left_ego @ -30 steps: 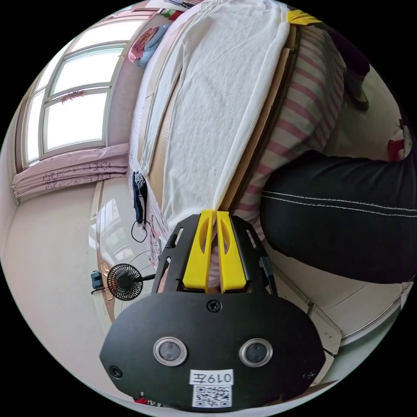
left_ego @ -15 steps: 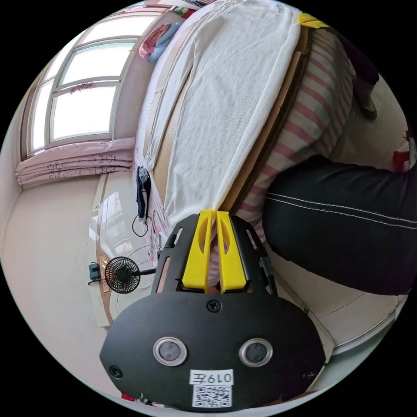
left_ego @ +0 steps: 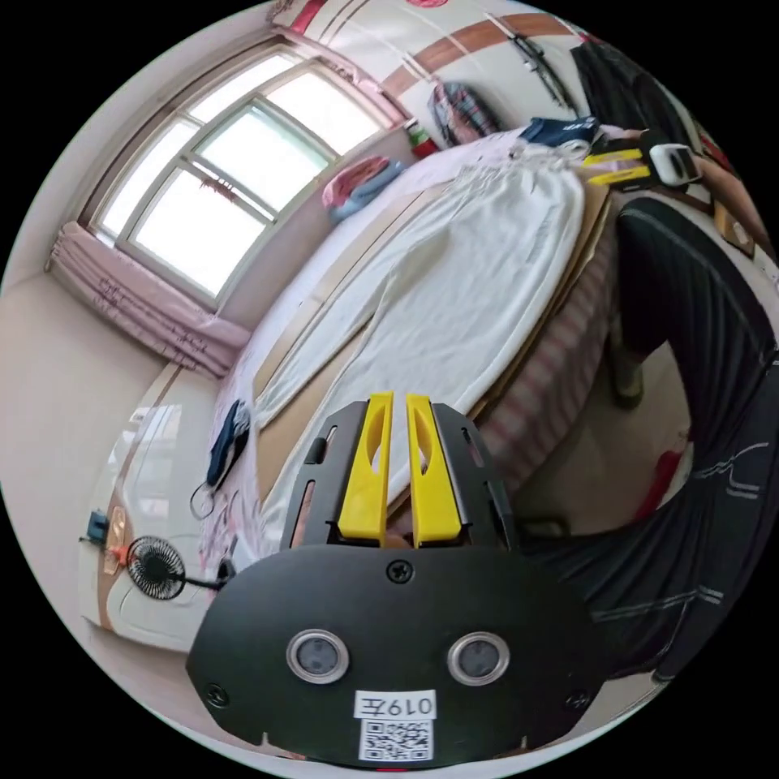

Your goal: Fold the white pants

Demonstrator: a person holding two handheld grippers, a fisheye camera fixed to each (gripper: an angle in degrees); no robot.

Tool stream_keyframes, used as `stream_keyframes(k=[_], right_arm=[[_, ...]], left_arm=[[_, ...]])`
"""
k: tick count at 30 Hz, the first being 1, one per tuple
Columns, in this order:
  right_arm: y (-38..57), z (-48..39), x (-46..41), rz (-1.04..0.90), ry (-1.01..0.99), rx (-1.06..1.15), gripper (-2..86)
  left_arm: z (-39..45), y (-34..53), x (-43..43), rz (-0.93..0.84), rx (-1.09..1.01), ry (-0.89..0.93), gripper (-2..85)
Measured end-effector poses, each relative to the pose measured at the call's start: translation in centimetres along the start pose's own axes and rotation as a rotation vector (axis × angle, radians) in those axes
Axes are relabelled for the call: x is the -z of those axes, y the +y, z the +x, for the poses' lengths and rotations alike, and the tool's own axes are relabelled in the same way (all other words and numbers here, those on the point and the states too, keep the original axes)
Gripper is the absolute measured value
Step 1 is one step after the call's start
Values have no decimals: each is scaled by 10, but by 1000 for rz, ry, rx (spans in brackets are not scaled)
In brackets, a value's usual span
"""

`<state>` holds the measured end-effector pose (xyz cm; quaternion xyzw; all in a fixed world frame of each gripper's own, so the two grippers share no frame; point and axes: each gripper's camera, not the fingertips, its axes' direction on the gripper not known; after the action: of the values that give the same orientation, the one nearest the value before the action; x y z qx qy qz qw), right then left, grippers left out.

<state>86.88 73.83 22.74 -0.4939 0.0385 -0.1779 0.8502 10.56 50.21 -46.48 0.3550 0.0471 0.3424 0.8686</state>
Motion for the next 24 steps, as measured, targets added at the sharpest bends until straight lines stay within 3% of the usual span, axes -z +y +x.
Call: stream_keyframes(k=[6,15,24], right_arm=[[-3,16,4,53,51,95,72],[-2,35,14,106,74,204,62],[6,38,51,110,121,207,-5]], left_arm=[[98,-139,-2,226,-187,126,13],[175,-263,-18,197,-344,99,14],[177,-307,-29,141,-335,189,11]])
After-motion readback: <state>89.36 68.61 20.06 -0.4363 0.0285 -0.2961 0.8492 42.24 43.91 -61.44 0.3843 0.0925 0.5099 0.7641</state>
